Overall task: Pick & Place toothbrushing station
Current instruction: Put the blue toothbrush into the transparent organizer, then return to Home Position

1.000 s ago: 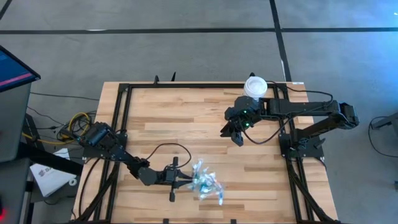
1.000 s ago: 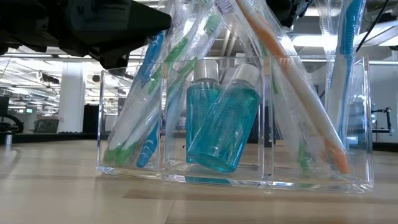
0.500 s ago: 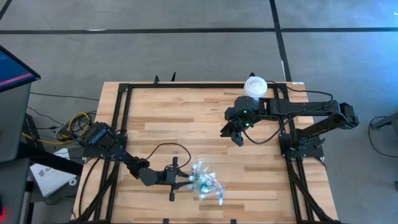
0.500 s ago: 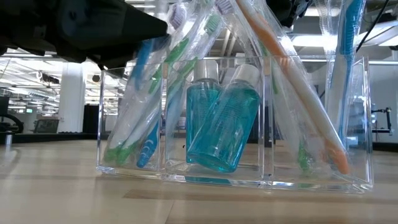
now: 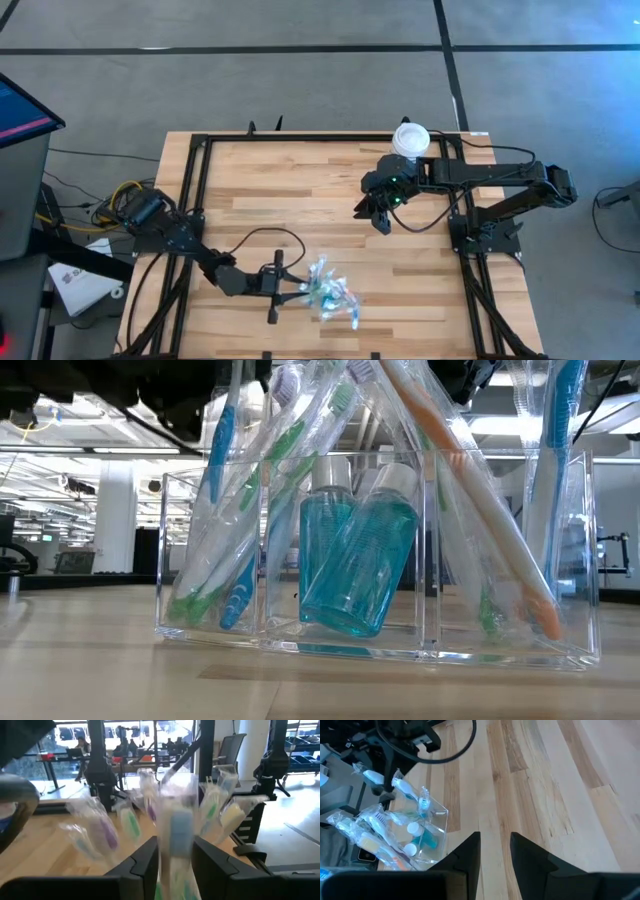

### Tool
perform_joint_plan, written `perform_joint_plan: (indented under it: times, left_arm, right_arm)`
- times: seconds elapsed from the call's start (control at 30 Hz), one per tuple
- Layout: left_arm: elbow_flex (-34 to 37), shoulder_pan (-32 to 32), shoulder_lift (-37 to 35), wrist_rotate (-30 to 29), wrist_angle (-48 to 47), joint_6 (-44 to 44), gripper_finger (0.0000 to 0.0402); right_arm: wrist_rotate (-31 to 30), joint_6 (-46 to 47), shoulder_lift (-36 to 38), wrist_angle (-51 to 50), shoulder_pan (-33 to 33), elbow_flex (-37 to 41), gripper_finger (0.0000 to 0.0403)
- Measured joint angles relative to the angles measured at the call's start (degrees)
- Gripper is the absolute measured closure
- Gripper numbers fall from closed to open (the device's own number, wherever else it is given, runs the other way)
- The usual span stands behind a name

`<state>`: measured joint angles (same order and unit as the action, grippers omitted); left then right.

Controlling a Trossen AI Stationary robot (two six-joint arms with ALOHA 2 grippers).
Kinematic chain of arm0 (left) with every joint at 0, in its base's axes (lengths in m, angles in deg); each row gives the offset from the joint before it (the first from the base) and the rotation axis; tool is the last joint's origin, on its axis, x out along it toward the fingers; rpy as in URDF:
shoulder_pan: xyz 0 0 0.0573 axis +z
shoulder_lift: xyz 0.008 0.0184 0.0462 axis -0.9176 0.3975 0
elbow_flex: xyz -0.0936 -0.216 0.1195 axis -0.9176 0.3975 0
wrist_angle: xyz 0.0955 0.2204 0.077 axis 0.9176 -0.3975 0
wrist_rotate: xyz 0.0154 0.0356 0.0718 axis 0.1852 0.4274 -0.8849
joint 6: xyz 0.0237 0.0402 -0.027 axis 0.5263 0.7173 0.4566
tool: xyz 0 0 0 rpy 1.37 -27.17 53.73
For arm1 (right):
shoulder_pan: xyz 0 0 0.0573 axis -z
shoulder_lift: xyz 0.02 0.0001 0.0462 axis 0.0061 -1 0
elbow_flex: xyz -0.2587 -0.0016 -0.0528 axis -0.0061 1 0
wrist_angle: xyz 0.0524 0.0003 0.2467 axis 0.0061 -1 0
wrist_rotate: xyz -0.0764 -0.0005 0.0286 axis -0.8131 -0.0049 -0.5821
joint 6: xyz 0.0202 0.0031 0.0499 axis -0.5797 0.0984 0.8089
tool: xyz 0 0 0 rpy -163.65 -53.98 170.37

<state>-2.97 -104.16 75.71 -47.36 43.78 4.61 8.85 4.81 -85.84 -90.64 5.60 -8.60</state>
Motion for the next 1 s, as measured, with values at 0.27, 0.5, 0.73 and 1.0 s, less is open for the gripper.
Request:
perform_joint_plan:
  times: [0.27,0.5,0.73,1.0]
  left_arm:
    - [0.0,0.1,-6.9,-0.1,-6.5,4.2,0.0297]
    - [-0.1,2.3,-12.4,-0.1,-13.1,7.2,0.0297]
    - [-0.1,5.0,-17.9,-0.1,-19.4,7.7,0.0297]
    - [-0.1,8.3,-27.0,-0.1,-24.7,15.3,0.0297]
  right_arm:
    - [-0.1,-1.1,0.0,2.0,0.0,0.0,0.0305]
    - [-4.2,-4.6,0.0,6.9,0.0,0.0,0.0305]
    - [-6.3,-9.7,0.0,10.7,0.0,0.0,0.0305]
    - [-6.3,-12.1,0.0,17.2,0.1,0.9,0.0305]
